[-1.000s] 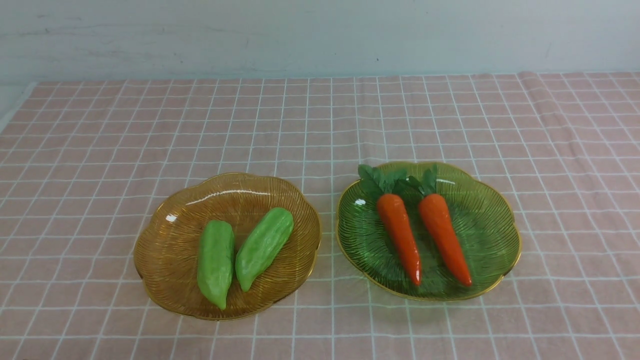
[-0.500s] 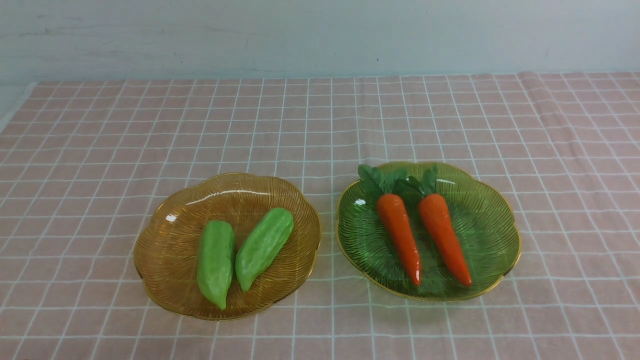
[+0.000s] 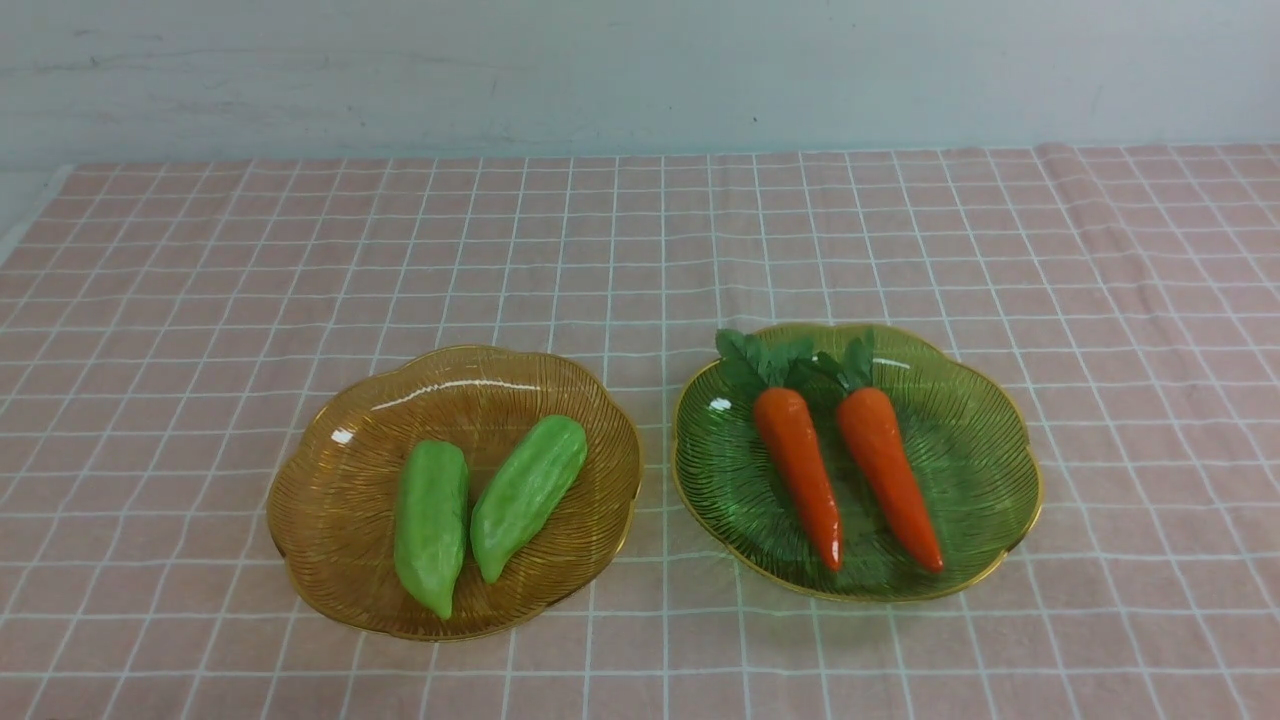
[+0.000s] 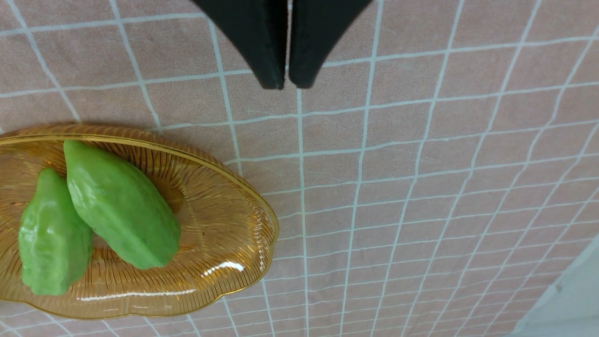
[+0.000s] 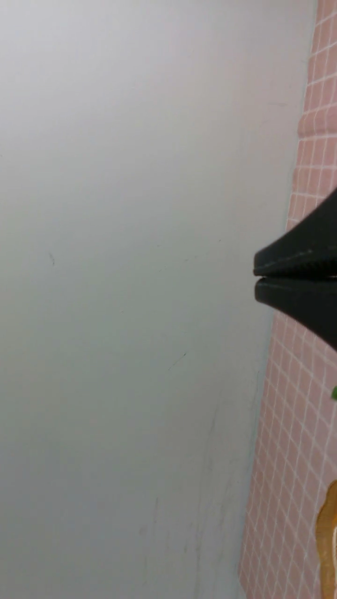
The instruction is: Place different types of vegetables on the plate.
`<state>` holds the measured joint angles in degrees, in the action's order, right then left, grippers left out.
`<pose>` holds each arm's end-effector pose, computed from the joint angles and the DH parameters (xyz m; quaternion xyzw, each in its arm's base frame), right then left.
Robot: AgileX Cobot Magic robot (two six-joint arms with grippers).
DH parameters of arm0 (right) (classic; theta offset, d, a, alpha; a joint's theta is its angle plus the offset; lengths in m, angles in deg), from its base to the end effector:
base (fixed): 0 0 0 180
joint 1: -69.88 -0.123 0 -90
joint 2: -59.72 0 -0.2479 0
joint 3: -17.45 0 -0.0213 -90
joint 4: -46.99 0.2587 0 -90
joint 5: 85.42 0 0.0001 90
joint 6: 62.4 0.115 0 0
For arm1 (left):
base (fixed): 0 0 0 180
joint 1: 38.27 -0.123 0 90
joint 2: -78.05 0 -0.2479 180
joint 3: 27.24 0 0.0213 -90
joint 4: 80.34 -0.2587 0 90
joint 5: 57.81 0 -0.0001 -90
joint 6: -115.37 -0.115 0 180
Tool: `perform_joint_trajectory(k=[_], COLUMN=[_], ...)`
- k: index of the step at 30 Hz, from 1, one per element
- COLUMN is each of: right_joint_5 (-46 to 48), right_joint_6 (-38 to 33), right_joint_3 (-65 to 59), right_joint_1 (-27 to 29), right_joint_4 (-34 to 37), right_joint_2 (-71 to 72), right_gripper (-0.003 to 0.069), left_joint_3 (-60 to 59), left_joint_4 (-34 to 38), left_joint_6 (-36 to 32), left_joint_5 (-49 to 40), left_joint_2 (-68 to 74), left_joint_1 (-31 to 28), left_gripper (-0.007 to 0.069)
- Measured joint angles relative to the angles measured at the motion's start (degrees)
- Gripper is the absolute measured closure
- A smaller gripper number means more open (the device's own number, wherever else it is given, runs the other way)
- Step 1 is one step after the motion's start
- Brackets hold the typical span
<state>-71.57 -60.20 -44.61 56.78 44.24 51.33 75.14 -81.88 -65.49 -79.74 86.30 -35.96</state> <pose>0.1034 0.0227 0.2772 -0.0750 0.6668 0.0777 0.7374 0.1206 -0.0037 0.1632 0.0295 0.8074 0.0039 0.5892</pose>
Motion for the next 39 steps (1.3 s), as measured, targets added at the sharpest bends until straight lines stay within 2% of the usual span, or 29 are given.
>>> perform_joint_trajectory(k=[6,10,17,28,39], right_joint_5=[10.80,10.71,1.66,8.16,8.40], right_joint_6=[-0.06,-0.01,0.17,0.18,0.18], right_joint_3=[-0.31,-5.05,-15.28,-15.46,-15.46], right_joint_1=[12.44,16.11,16.40,15.11,15.11], right_joint_4=[-2.09,-2.17,-0.19,1.53,2.02], right_joint_2=[0.00,0.00,0.00,0.00,0.00], right_gripper=[0.0674,0.0674,0.0674,0.0674,0.0674], left_joint_3=[0.00,0.00,0.00,0.00,0.00], left_joint_4=[0.05,0.05,0.05,0.05,0.05], left_joint_6=[-0.01,-0.13,-0.13,-0.13,-0.13], left_joint_5=[0.00,0.00,0.00,0.00,0.00], left_joint_2=[0.00,0.00,0.00,0.00,0.00], left_joint_1=[0.00,0.00,0.00,0.00,0.00], left_gripper=[0.0627,0.0627,0.0627,0.0627,0.0627])
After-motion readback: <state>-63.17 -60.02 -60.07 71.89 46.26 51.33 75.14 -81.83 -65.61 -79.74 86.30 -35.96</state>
